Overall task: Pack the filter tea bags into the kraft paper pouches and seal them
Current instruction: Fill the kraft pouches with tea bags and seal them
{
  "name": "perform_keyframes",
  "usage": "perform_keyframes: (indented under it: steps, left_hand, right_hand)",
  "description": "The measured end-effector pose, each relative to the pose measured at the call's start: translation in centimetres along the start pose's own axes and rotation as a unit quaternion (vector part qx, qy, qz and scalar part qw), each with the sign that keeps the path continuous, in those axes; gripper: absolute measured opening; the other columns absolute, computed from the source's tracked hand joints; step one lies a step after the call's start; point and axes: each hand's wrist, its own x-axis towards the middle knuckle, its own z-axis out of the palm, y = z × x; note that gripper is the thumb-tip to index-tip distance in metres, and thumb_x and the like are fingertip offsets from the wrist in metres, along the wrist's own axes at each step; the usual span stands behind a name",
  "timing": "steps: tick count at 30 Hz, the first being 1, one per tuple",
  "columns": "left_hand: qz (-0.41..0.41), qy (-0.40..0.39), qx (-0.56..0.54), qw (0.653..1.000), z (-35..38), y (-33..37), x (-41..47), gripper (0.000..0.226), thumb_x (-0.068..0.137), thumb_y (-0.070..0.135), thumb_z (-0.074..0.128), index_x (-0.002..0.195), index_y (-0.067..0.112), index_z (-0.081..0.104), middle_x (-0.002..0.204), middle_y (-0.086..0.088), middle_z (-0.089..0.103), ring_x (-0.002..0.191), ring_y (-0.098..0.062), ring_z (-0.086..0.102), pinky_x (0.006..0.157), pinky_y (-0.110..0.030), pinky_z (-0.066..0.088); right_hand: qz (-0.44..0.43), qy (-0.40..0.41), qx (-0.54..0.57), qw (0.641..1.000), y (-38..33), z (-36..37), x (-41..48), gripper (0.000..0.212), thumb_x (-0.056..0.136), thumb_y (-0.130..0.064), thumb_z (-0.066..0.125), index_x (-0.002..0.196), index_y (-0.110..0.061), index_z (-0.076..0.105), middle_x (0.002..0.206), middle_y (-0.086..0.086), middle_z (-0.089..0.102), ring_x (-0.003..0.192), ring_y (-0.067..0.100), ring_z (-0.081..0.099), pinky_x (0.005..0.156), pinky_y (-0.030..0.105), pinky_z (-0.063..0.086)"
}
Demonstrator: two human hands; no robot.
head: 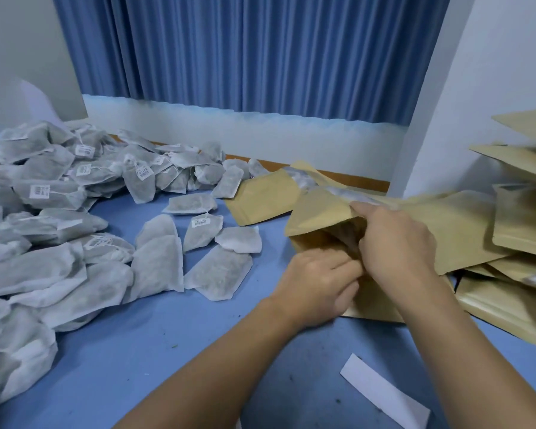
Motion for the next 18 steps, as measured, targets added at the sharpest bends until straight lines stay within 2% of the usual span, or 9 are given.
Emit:
perform_keyframes:
  steps: [2,4,5,7,9,11,13,16,18]
  left_hand:
    - [-0.005,0.147,0.001,0.989,-2.4,-1.9,-0.6,0.016,0.084,0.006,0.048,0.074,0.009,0.060,0.067,-0.005,0.049,0.060,-0.023,0.042,0.054,-0.034,0.034]
    - [-0.137,0.212,0.029,0.967,-4.0,-4.6,-1.5,0.015,0.084,0.006,0.049,0.085,0.009,0.064,0.078,-0.005,0.058,0.071,-0.024,0.051,0.062,-0.039,0.044]
    - [-0.232,0.186,0.044,0.954,-4.6,-6.0,-2.2,0.021,0.089,0.010,0.051,0.103,0.009,0.066,0.095,-0.006,0.062,0.086,-0.026,0.056,0.075,-0.043,0.048]
    - [-0.403,0.052,0.049,0.912,-5.1,-8.5,-3.3,0.049,0.098,0.030,0.055,0.143,0.014,0.045,0.135,-0.010,0.051,0.126,-0.030,0.046,0.105,-0.046,0.041]
    - [-0.463,-0.095,0.112,0.874,-4.4,-9.9,-4.3,0.046,0.097,0.039,0.054,0.138,0.019,0.047,0.137,-0.007,0.050,0.130,-0.031,0.044,0.101,-0.043,0.041]
    - [-0.437,-0.108,0.155,0.879,-4.2,-8.9,-4.1,0.017,0.098,0.032,0.052,0.108,0.020,0.060,0.114,-0.004,0.062,0.107,-0.030,0.058,0.081,-0.040,0.046]
    - [-0.407,0.013,0.130,0.904,-4.3,-8.1,-3.8,0.015,0.099,0.023,0.053,0.096,0.016,0.065,0.099,-0.004,0.067,0.092,-0.032,0.061,0.075,-0.042,0.047]
    - [-0.197,0.231,0.053,0.951,-4.7,-5.4,-2.1,0.013,0.099,0.013,0.057,0.099,0.009,0.070,0.099,-0.008,0.063,0.086,-0.029,0.057,0.080,-0.037,0.045]
    - [-0.040,0.248,0.014,0.968,-4.4,-2.5,-1.4,0.012,0.099,0.013,0.058,0.107,0.012,0.066,0.104,-0.007,0.056,0.087,-0.026,0.054,0.081,-0.033,0.043]
  right_hand:
    - [0.013,0.015,0.005,1.000,0.4,-0.5,0.1,0.054,0.092,-0.013,0.049,0.132,-0.048,0.053,0.112,0.009,0.064,0.097,0.035,0.061,0.069,0.031,0.036]
    - [0.033,0.016,0.015,0.999,1.1,-1.0,0.1,0.056,0.089,-0.014,0.051,0.133,-0.049,0.053,0.114,0.009,0.065,0.099,0.036,0.062,0.069,0.031,0.037]
    - [0.039,0.016,0.021,0.999,1.3,-1.3,0.0,0.055,0.089,-0.015,0.052,0.133,-0.049,0.054,0.115,0.009,0.065,0.100,0.036,0.062,0.070,0.032,0.038]
    - [0.039,0.011,0.025,0.999,1.3,-1.6,-0.2,0.053,0.088,-0.020,0.053,0.131,-0.050,0.055,0.114,0.008,0.065,0.099,0.036,0.062,0.070,0.032,0.038]
    - [0.033,0.003,0.025,0.999,1.0,-1.7,-0.3,0.050,0.087,-0.023,0.053,0.128,-0.050,0.056,0.112,0.008,0.065,0.096,0.035,0.062,0.069,0.031,0.038]
    - [0.030,-0.002,0.022,0.999,0.8,-1.8,-0.3,0.048,0.087,-0.025,0.053,0.128,-0.051,0.055,0.110,0.007,0.064,0.096,0.035,0.062,0.068,0.031,0.038]
    - [0.029,-0.004,0.021,0.999,0.7,-1.8,-0.3,0.049,0.088,-0.025,0.052,0.128,-0.052,0.055,0.110,0.008,0.064,0.097,0.035,0.062,0.068,0.031,0.039]
    - [0.034,-0.005,0.034,0.999,0.9,-1.8,-0.2,0.050,0.087,-0.026,0.053,0.131,-0.050,0.055,0.115,0.009,0.065,0.101,0.037,0.062,0.071,0.032,0.039]
    - [0.036,-0.005,0.037,0.999,1.3,-1.7,0.0,0.054,0.087,-0.021,0.053,0.133,-0.050,0.054,0.120,0.009,0.064,0.104,0.037,0.062,0.072,0.032,0.038]
